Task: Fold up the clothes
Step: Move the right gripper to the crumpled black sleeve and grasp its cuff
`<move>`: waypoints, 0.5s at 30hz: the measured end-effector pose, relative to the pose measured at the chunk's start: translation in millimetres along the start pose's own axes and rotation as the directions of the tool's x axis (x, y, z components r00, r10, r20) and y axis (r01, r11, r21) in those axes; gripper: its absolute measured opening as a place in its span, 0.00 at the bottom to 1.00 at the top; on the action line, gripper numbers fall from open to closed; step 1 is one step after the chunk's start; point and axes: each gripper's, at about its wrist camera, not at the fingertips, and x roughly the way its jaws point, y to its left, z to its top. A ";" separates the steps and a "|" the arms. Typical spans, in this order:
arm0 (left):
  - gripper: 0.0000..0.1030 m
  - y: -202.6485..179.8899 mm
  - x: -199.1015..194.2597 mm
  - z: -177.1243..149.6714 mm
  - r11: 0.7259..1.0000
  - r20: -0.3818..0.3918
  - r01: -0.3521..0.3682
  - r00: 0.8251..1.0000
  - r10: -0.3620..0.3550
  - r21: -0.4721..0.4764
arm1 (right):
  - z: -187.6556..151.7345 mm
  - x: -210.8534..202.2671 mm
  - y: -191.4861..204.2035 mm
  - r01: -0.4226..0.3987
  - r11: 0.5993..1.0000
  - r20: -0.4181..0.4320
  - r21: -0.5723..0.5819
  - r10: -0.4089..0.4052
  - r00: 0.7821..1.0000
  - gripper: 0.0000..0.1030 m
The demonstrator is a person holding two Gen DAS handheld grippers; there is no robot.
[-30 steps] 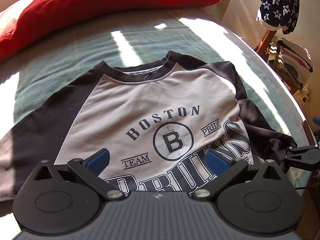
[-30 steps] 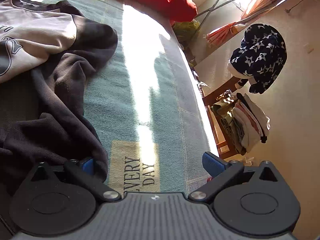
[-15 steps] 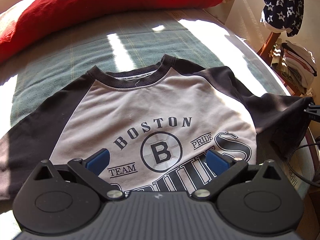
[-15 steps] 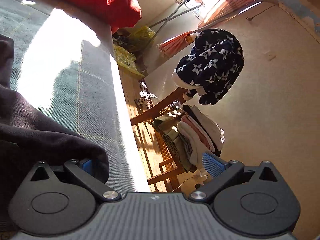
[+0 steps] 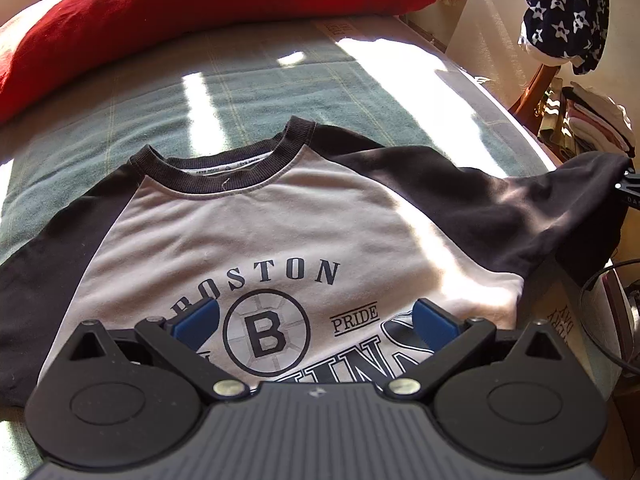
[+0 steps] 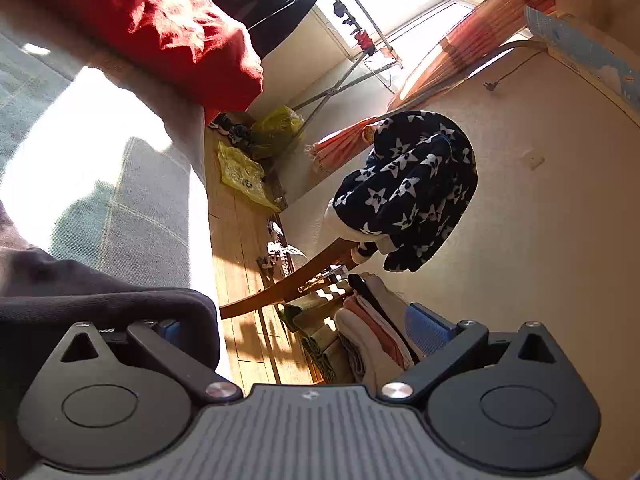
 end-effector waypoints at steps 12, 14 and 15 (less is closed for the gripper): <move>0.99 -1.5 3.0 1.0 1.000 -0.012 -0.025 1.000 0.025 -0.005 | 9.6 -72.0 78.6 -0.704 0.710 0.064 0.028 0.701 0.710 1.00; 0.99 -1.7 3.4 1.6 1.000 -0.011 -0.023 1.000 0.023 -0.006 | 4.7 -81.1 87.1 -0.765 0.641 0.026 0.051 0.765 0.643 1.00; 0.99 -1.7 3.4 2.1 1.000 -0.010 -0.022 1.000 0.022 -0.006 | 0.8 -84.2 86.6 -0.777 0.626 0.022 0.066 0.777 0.629 1.00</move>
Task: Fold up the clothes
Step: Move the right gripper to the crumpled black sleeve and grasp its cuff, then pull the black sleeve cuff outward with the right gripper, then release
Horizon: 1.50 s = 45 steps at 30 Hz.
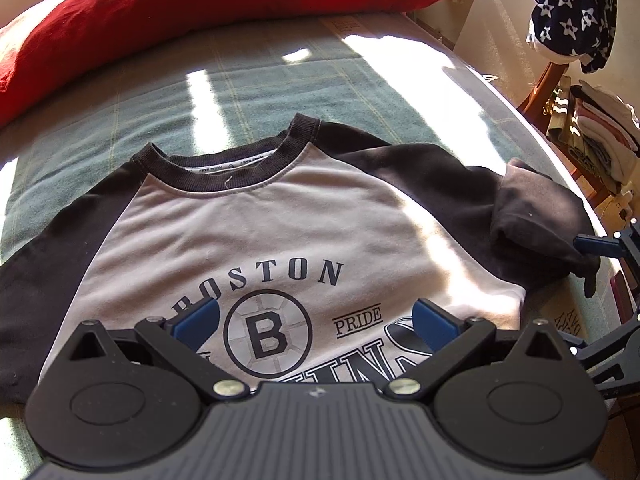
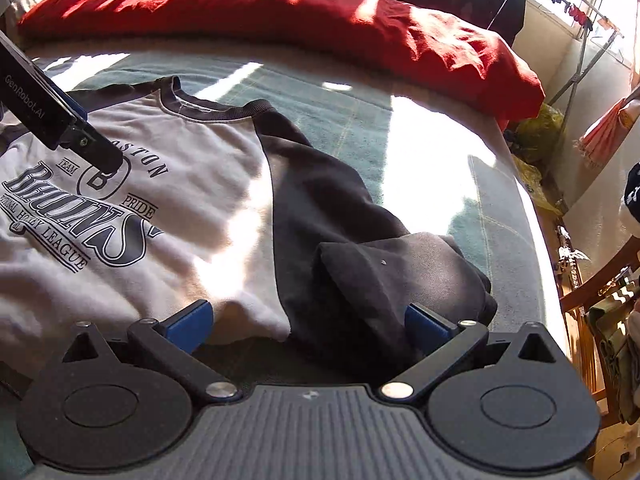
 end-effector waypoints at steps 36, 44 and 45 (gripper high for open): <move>0.99 -23.0 23.0 14.8 0.998 -0.033 0.032 0.999 -0.030 0.049 | -48.3 20.4 -92.6 -0.023 0.848 -0.024 0.529 0.042 0.999 0.40; 0.99 -21.5 24.7 18.7 0.999 -0.036 0.028 0.999 -0.027 0.032 | -37.7 -19.3 -151.0 0.134 0.892 -0.086 0.432 -0.107 0.991 0.11; 0.99 -21.5 24.6 19.3 0.999 -0.035 0.029 0.999 -0.027 0.031 | -36.8 -23.2 -159.5 0.165 0.898 -0.102 0.408 -0.134 0.986 0.10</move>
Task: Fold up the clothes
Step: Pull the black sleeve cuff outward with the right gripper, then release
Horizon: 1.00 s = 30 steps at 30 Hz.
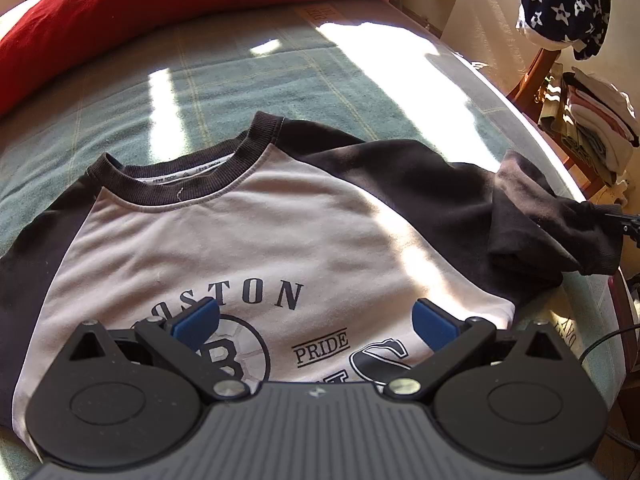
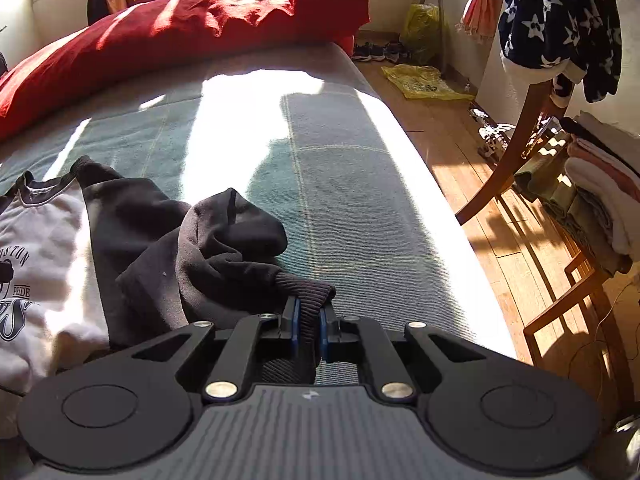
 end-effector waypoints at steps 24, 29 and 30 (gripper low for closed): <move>0.99 14.6 2.0 17.7 0.999 0.015 -0.009 1.000 0.010 -0.031 | 46.0 13.9 -82.2 0.387 0.908 -0.082 -0.161 -0.403 0.911 0.20; 0.99 21.1 4.2 22.2 0.998 0.025 -0.004 1.000 0.006 -0.055 | 83.2 28.7 -33.1 0.073 0.982 -0.027 -0.175 -0.079 0.997 0.19; 0.99 22.5 5.0 23.4 0.998 0.026 -0.005 1.000 0.006 -0.058 | 89.3 38.5 -18.6 0.007 0.981 -0.035 -0.195 -0.014 0.999 0.12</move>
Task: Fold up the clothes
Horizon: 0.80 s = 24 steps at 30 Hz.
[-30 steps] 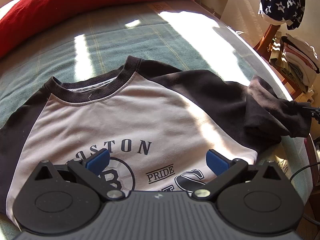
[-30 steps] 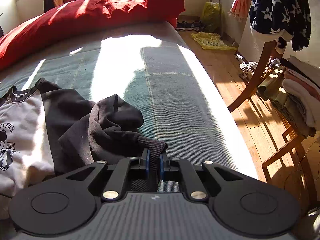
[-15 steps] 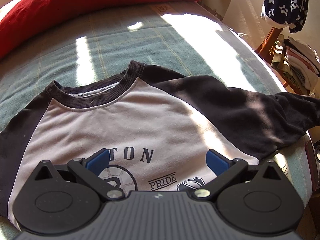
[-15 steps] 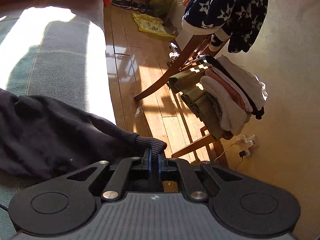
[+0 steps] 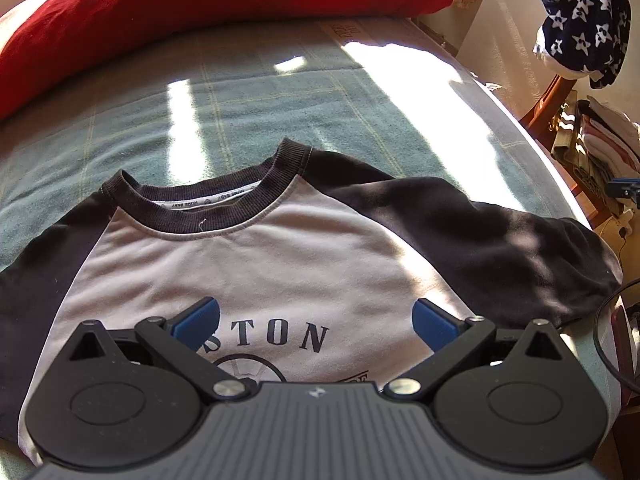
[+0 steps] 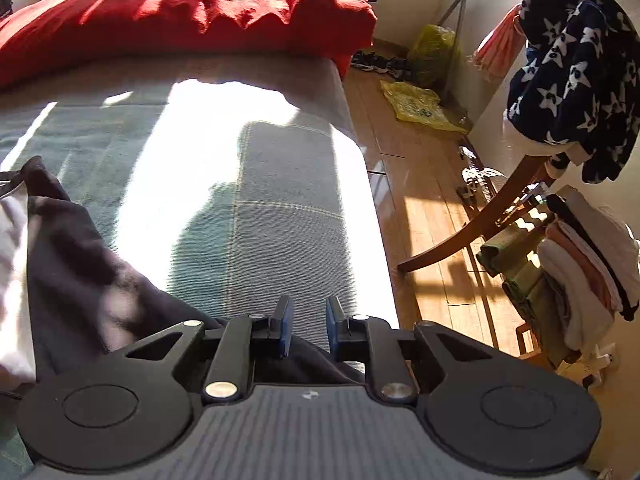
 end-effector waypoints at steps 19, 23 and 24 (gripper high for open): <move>0.99 49.0 13.0 11.4 0.991 0.011 -0.010 1.000 0.012 -0.136 | 101.2 120.6 138.0 -0.586 0.799 -0.104 -0.135 0.576 0.810 0.13; 0.99 61.6 12.4 7.9 0.986 0.014 -0.014 1.000 0.017 -0.166 | 111.9 139.1 167.0 -0.623 0.761 -0.171 -0.181 0.599 0.782 0.23; 0.99 65.0 12.2 6.5 0.984 0.013 -0.018 1.000 0.021 -0.175 | 113.9 144.0 174.9 -0.628 0.754 -0.191 -0.193 0.599 0.778 0.24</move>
